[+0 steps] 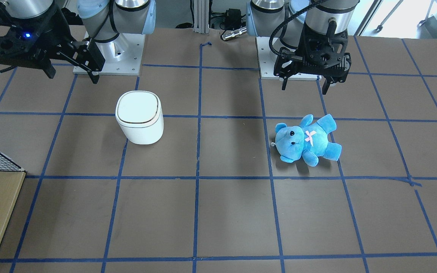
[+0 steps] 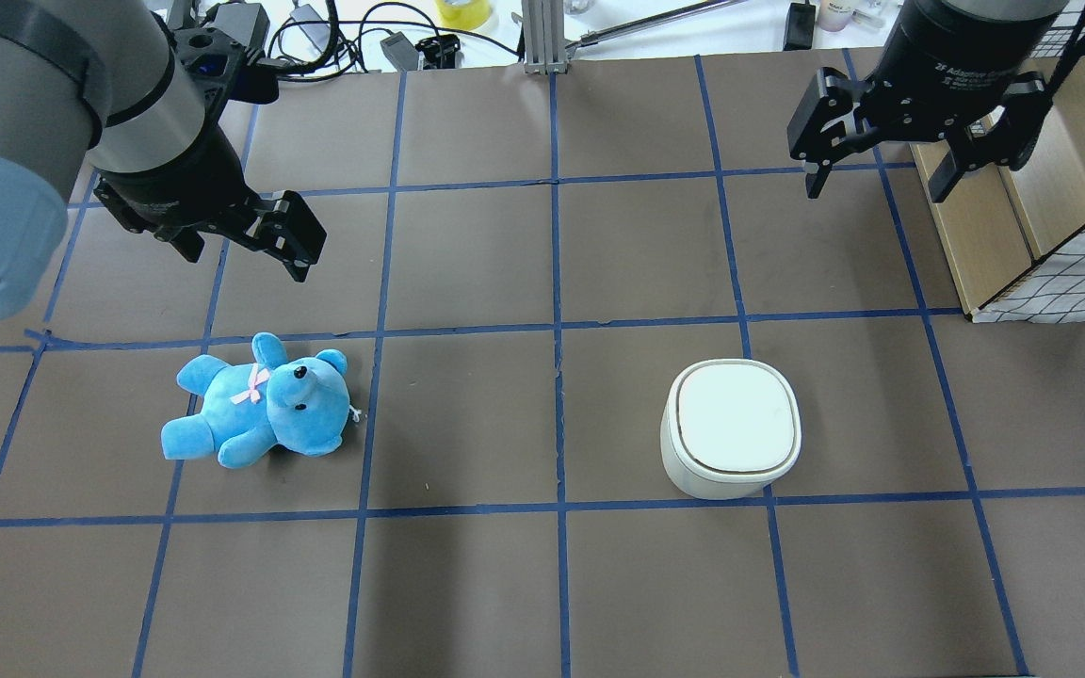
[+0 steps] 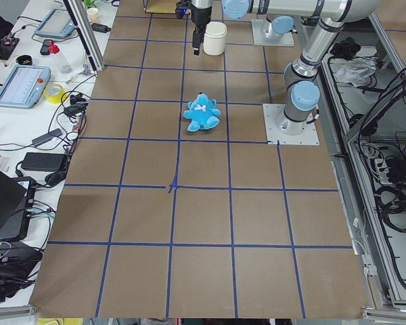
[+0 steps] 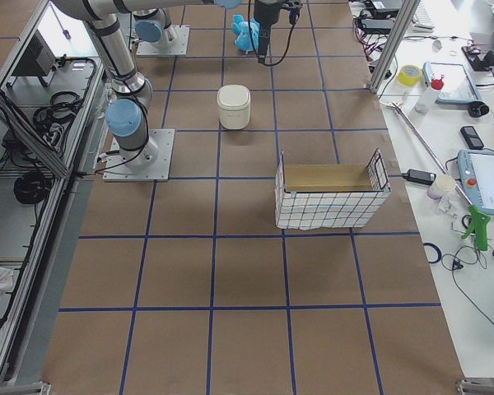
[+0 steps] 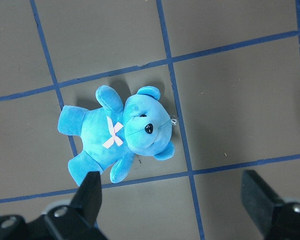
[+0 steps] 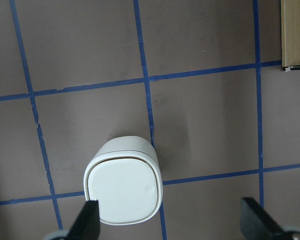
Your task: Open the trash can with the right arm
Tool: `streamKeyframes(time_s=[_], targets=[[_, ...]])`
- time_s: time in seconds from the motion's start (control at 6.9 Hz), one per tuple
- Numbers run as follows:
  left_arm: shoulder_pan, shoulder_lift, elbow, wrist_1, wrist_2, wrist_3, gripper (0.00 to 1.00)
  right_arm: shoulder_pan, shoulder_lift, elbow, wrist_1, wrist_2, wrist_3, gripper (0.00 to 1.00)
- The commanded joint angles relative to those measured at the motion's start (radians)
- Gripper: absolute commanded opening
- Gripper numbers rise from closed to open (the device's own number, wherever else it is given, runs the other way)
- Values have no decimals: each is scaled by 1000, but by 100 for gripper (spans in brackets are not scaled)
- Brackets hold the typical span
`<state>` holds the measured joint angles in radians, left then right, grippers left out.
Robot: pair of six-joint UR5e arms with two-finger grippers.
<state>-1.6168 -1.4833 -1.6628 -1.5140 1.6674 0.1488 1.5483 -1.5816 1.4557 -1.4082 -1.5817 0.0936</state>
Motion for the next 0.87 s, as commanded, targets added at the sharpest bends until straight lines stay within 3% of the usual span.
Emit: streamKeyframes(time_s=[0.0, 0.72], targets=[[0, 0, 0, 0, 0, 0, 100, -2, 0, 2, 0, -3, 0, 100], [0, 0, 0, 0, 0, 0, 100, -5, 2, 9, 5, -13, 0, 100]])
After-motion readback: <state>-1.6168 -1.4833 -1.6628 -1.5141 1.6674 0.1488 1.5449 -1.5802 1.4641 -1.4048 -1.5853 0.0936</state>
